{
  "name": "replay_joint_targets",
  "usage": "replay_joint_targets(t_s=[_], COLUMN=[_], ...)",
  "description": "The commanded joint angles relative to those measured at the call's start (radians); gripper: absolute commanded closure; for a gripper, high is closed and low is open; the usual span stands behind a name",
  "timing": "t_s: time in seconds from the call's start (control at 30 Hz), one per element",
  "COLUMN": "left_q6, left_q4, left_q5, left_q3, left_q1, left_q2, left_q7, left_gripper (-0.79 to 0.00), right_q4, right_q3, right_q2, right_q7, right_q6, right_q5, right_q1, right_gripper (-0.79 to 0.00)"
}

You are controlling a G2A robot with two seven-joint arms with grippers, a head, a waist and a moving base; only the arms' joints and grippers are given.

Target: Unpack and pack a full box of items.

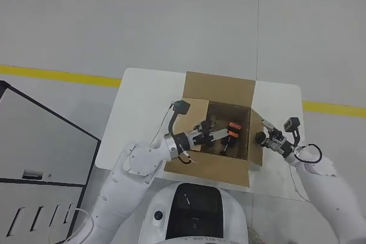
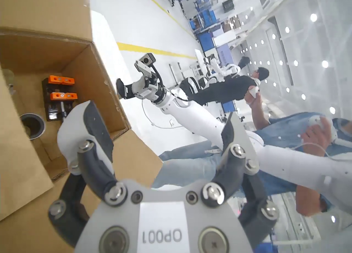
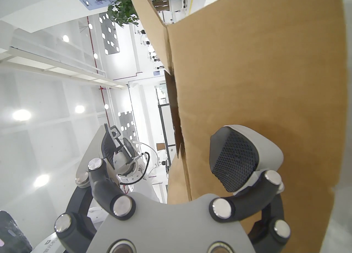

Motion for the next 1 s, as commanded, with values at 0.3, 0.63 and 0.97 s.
replay_joint_targets(t_s=[0.3,0.63,0.97], left_q6=[-0.006,-0.006,-0.006], left_q4=[-0.01,-0.01,-0.01], left_q5=[-0.004,-0.004,-0.004], left_q3=[0.007,0.007,0.007], left_q1=[-0.002,-0.002,-0.002], left_q2=[0.001,0.001,0.001], left_q7=[-0.011,-0.011,-0.011], left_gripper=[-0.785,-0.785,-0.785], right_q4=[-0.402,-0.576,-0.57], right_q3=[0.232,0.102,0.105], right_q2=[0.048,0.025,0.026], right_q7=[0.146,0.081,0.076], right_q6=[0.107,0.247,0.253], right_q5=[0.198,0.064,0.059], right_q1=[-0.113,0.029,0.032], right_gripper=[-0.785,-0.785,-0.785])
